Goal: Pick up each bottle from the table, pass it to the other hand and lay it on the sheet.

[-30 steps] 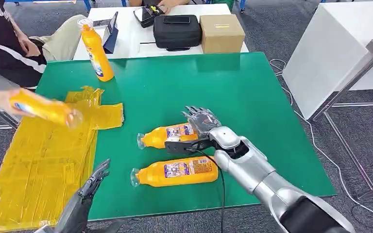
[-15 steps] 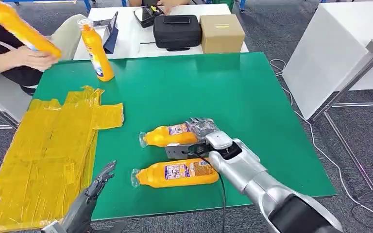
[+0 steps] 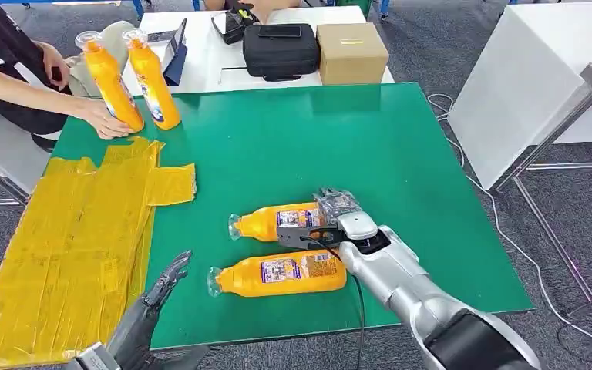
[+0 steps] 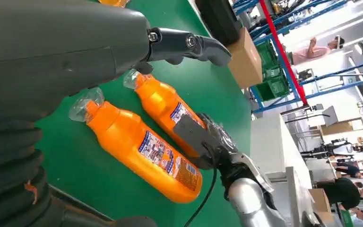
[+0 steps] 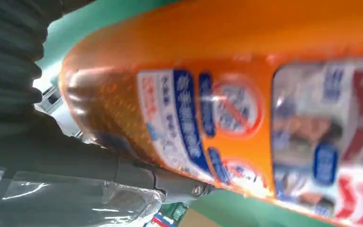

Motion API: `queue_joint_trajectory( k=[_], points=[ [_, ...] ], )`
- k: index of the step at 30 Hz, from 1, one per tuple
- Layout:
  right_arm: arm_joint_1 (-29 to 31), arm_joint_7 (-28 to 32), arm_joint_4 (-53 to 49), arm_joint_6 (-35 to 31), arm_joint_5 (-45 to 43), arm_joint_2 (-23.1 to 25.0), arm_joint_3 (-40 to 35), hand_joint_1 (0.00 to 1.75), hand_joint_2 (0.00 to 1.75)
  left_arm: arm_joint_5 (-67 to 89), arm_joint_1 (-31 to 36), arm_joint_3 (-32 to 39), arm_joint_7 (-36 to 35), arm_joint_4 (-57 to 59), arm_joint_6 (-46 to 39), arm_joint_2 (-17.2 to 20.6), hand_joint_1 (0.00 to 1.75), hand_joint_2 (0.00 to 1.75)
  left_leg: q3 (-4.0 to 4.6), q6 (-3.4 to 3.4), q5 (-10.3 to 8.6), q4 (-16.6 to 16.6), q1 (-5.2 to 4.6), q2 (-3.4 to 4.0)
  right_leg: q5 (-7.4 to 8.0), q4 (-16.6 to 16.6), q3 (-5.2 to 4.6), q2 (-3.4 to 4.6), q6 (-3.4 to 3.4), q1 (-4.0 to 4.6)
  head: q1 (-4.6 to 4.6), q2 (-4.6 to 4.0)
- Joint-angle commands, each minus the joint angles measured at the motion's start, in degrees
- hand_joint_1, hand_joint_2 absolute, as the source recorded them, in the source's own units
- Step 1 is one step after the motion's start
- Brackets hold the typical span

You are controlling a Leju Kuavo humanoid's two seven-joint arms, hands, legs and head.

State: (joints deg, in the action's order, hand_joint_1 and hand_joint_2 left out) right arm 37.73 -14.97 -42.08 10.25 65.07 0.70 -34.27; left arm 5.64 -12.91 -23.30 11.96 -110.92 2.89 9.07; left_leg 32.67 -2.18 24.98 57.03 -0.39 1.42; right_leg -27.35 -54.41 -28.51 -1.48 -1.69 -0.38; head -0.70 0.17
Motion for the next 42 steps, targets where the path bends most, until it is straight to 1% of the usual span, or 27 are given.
queue_joint_trajectory(
  k=[1,3,8,10,14,15,16,18,19,20,21,24,25,28,29,31,32,33,34,35,36,37,38,39,40,41,42],
  points=[
    [1.7,0.6,6.9,-0.1,0.9,1.0,1.2,1.71,1.75,0.7,-1.0,1.7,-1.3,1.1,0.2,0.5,0.0,1.75,-0.2,0.16,0.03,-0.1,0.05,-0.07,-0.02,0.1,0.2,0.15,0.07,0.02,-0.02,0.0],
    [1.7,0.6,6.9,-0.1,0.9,1.0,1.2,1.75,1.75,0.7,-1.0,1.7,-1.3,1.1,0.2,0.5,0.0,1.75,-0.14,0.12,0.02,-0.1,0.05,-0.05,0.0,0.1,0.14,0.12,0.05,0.03,-0.02,0.02],
    [1.7,0.6,6.9,-0.1,0.9,0.8,1.3,1.75,1.75,0.7,-1.1,1.6,-1.3,1.3,0.2,0.5,0.0,1.75,-0.14,0.14,-0.01,0.0,0.05,-0.15,-0.01,0.1,0.15,0.06,0.05,0.02,-0.02,0.0],
    [1.5,0.8,6.8,-0.6,0.9,0.7,1.9,1.75,1.75,0.7,0.0,1.5,-1.0,2.8,0.1,-1.0,0.0,1.75,-0.16,0.17,0.01,-0.1,0.06,-0.11,0.0,0.1,0.17,0.12,0.06,0.03,-0.02,0.0],
    [-1.2,1.3,3.6,-5.4,1.8,-0.3,3.9,1.75,1.75,1.0,0.2,1.3,-0.8,4.2,0.7,-1.5,0.0,1.75,-0.22,0.12,-0.02,-0.1,0.04,-0.22,-0.01,0.1,0.27,-0.03,0.04,0.01,-0.02,0.0],
    [-2.4,1.5,1.3,-7.7,2.4,-0.6,4.9,1.75,1.75,1.1,0.0,1.5,-0.8,4.4,0.9,-1.6,0.0,1.75,-0.2,0.09,-0.03,-0.1,0.03,-0.21,0.0,0.1,0.25,-0.06,0.03,0.01,0.0,0.0],
    [-3.7,2.0,-1.4,-11.7,3.3,-0.9,5.9,1.75,1.75,1.3,-0.1,1.7,-0.7,4.3,1.0,-1.6,0.0,1.75,-0.27,0.15,-0.01,-0.1,0.06,-0.27,-0.02,0.2,0.33,-0.03,0.05,0.02,0.0,0.0],
    [-5.4,2.8,-5.1,-16.0,5.0,-1.1,6.9,1.75,1.75,1.3,-0.5,2.0,-0.7,4.1,1.1,-1.7,0.0,1.75,-0.26,0.16,0.0,-0.1,0.05,-0.3,-0.04,0.2,0.33,-0.06,0.05,0.01,0.0,0.02],
    [-6.9,4.1,-8.0,-19.5,4.2,-0.8,8.4,1.75,1.75,1.5,-0.8,2.0,-0.8,4.1,0.8,-1.7,0.0,1.75,-0.18,0.12,0.0,-0.1,0.05,-0.2,-0.03,0.1,0.22,-0.01,0.04,0.02,-0.02,0.0],
    [-7.6,4.9,-9.6,-21.1,3.4,-0.6,9.2,1.75,1.75,1.6,-0.9,1.9,-0.8,4.2,0.8,-1.5,0.0,1.75,-0.2,0.17,0.02,-0.1,0.06,-0.28,-0.06,0.1,0.26,-0.02,0.06,0.02,0.0,0.0],
    [-8.1,4.9,-10.6,-20.9,3.5,-0.6,9.2,1.75,1.75,1.6,-1.0,1.9,-0.7,4.3,0.7,-1.5,0.0,1.75,-0.13,0.14,0.02,0.0,0.03,-0.21,-0.05,0.1,0.17,-0.01,0.05,0.0,-0.02,0.0],
    [-10.9,9.0,-16.4,-26.5,-1.9,0.3,12.6,1.75,1.75,1.5,-1.2,1.6,-0.6,4.7,-0.2,-1.2,0.0,1.75,-0.09,0.12,0.02,0.0,0.01,-0.11,-0.03,0.0,0.1,0.09,0.05,0.0,-0.02,0.02],
    [-13.4,13.2,-21.2,-30.0,-9.4,1.3,15.2,1.75,1.75,0.9,-1.4,1.7,-0.9,5.1,-1.4,-1.3,0.0,1.75,-0.17,0.19,0.06,-0.1,0.03,-0.18,-0.07,0.1,0.18,0.09,0.08,0.01,0.02,0.0],
    [-16.5,14.8,-27.2,-32.3,-14.3,0.7,15.9,1.75,1.75,-0.3,-1.6,1.7,-1.7,5.4,-3.0,-1.2,0.0,1.75,-0.1,0.16,0.04,0.0,0.04,-0.24,-0.08,0.1,0.12,-0.02,0.06,0.01,0.0,0.02],
    [-18.2,17.6,-30.5,-33.4,-19.2,1.0,16.8,1.75,1.75,-0.8,-1.6,1.7,-1.9,5.6,-3.7,-1.1,0.0,1.75,-0.06,0.12,0.02,-0.1,0.02,-0.19,-0.05,0.1,0.07,-0.01,0.05,0.0,0.02,0.0],
    [-19.9,17.6,-33.0,-33.6,-20.7,0.0,16.6,1.75,1.75,-1.1,-1.0,1.1,-1.8,6.1,-4.3,-0.7,0.0,1.75,-0.08,0.13,0.02,0.0,0.04,-0.28,-0.07,0.1,0.13,-0.09,0.05,0.02,-0.02,0.02],
    [-21.4,20.3,-35.8,-33.0,-27.4,0.4,17.3,1.75,1.75,-0.7,-0.6,0.5,-1.2,6.1,-4.8,-0.3,0.0,1.75,-0.15,0.2,0.06,-0.1,0.07,-0.35,-0.11,0.1,0.22,-0.06,0.07,0.04,0.0,0.0],
    [-22.5,21.9,-37.6,-31.9,-31.3,0.0,17.3,1.75,1.75,-0.7,0.1,0.0,-1.1,6.3,-5.0,0.0,0.0,1.75,-0.06,0.12,0.02,0.0,0.04,-0.26,-0.06,0.1,0.1,-0.07,0.04,0.02,0.0,0.02],
    [-24.1,23.5,-40.3,-28.6,-39.6,0.0,17.4,1.75,1.75,-1.2,1.1,-0.6,-0.9,6.4,-5.7,0.0,0.0,1.75,-0.01,0.09,0.01,0.0,0.02,-0.2,-0.04,0.0,0.04,-0.05,0.02,0.0,-0.04,0.02],
    [-25.0,24.5,-41.6,-27.0,-43.4,-0.3,17.2,1.75,1.75,-1.3,2.3,-1.3,-0.8,6.6,-5.9,0.0,0.0,1.75,-0.04,0.13,0.01,0.0,0.05,-0.35,-0.07,0.1,0.12,-0.14,0.04,0.02,-0.02,0.0],
    [-25.8,25.2,-42.7,-25.5,-45.7,-0.8,16.3,1.75,1.75,-2.0,3.8,-2.0,-0.3,6.9,-5.6,-0.3,0.0,1.75,0.01,0.1,-0.01,0.0,0.01,-0.24,-0.04,0.0,0.01,-0.08,0.03,-0.01,0.0,0.0],
    [-26.6,26.4,-43.7,-23.5,-49.6,-1.0,15.4,1.75,1.75,-3.6,5.3,-2.5,-0.5,7.1,-4.9,-0.8,0.0,1.75,-0.01,0.15,-0.01,0.0,0.04,-0.51,-0.1,0.1,0.11,-0.26,0.05,0.01,0.0,0.0],
    [-27.3,27.4,-44.2,-21.3,-53.7,-1.2,14.3,1.75,1.75,-6.4,7.1,-3.0,-1.0,7.5,-3.4,-1.3,0.0,1.75,0.01,0.13,-0.02,0.0,0.04,-0.47,-0.08,0.1,0.06,-0.27,0.04,0.01,-0.02,0.02],
    [-27.6,27.4,-44.3,-21.4,-53.9,-1.3,13.7,1.75,1.75,-6.7,8.0,-3.2,-1.4,7.8,-3.3,-1.6,0.0,1.75,0.08,0.08,-0.04,0.0,0.01,-0.34,-0.04,0.1,-0.06,-0.22,0.03,-0.01,0.0,0.0],
    [-27.9,28.6,-44.6,-20.3,-56.0,-1.3,12.6,1.75,1.75,-10.6,9.0,-3.1,-2.2,8.2,-2.7,-2.6,0.0,1.75,0.05,0.14,-0.06,0.0,0.03,-0.56,-0.08,0.1,0.03,-0.35,0.05,-0.01,-0.04,0.0],
    [-28.4,29.8,-44.8,-19.6,-58.6,-1.9,10.3,1.75,1.75,-17.6,11.3,-3.7,-4.8,9.0,-3.4,-2.6,0.0,1.75,0.04,0.09,-0.03,0.0,0.01,-0.31,-0.04,0.1,-0.02,-0.18,0.03,-0.02,0.0,0.0],
    [-28.7,30.2,-45.0,-19.5,-59.9,-2.4,8.2,1.75,1.75,-21.2,13.0,-5.0,-5.2,9.0,-5.2,-1.6,0.0,1.75,0.03,0.13,-0.04,0.0,0.02,-0.42,-0.05,0.1,0.02,-0.22,0.05,-0.01,0.0,0.0]
  ],
)
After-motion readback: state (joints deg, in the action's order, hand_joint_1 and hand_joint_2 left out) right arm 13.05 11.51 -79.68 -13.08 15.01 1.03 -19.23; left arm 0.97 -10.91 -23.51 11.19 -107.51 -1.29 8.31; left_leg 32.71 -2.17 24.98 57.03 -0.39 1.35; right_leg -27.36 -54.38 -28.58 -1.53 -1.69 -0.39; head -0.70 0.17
